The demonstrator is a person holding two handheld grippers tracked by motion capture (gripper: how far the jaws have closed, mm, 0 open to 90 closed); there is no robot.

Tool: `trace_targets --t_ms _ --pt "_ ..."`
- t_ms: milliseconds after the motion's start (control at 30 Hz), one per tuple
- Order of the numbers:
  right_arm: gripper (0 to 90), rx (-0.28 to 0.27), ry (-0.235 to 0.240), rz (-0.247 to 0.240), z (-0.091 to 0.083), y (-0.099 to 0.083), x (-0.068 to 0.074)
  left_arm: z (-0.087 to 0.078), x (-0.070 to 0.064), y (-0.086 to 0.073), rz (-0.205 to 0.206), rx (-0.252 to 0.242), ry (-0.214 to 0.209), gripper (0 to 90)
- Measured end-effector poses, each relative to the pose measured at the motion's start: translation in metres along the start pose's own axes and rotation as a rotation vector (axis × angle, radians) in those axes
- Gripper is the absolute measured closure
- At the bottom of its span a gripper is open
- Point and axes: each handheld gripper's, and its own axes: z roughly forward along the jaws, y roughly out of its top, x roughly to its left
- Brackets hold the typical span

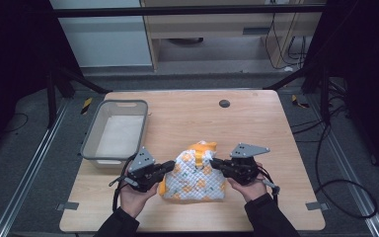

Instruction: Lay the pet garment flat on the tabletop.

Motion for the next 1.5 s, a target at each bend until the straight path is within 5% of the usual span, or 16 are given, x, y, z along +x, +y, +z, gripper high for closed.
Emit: trace_targets --t_ms 233,367,500,533,567,700,867,933,1133,1333,1500 --pt "86.8 -0.08 -0.017 -0.017 -0.017 0.02 0.006 -0.012 -0.009 0.024 0.052 -0.058 0.011 88.1" --pt "86.5 -0.128 -0.075 -0.015 -0.015 0.033 0.0 -0.005 -0.002 0.044 0.06 -0.084 0.051 88.1" --pt "85.4 -0.168 -0.228 0.017 0.013 0.047 -0.024 0.025 0.018 0.059 0.029 -0.098 0.157 87.7" --pt "85.4 -0.168 -0.228 0.017 0.013 0.047 -0.024 0.025 0.018 0.059 0.029 -0.098 0.157 87.2" --pt "80.1 -0.157 -0.296 0.02 0.028 0.047 -0.033 0.041 0.029 0.058 0.007 -0.097 0.227 85.9" --pt "74.3 -0.099 -0.351 0.027 0.043 0.043 -0.045 0.057 0.051 0.05 -0.087 -0.08 0.284 67.8" --pt "69.8 -0.089 -0.334 0.012 0.035 0.039 -0.046 0.051 0.058 0.043 -0.082 -0.078 0.316 52.9" --pt "67.1 -0.09 -0.325 -0.002 0.027 0.038 -0.045 0.044 0.06 0.041 -0.1 -0.093 0.291 50.2" --pt "56.7 -0.073 -0.269 -0.019 0.003 0.033 -0.036 0.022 0.057 0.034 -0.058 -0.073 0.248 42.4" --pt "49.3 -0.057 -0.229 -0.021 -0.014 0.018 -0.027 -0.001 0.051 0.01 -0.005 -0.012 0.239 38.5" --pt "46.3 -0.041 -0.218 -0.013 -0.022 0.003 -0.024 -0.009 0.052 -0.014 -0.026 0.033 0.236 34.6"
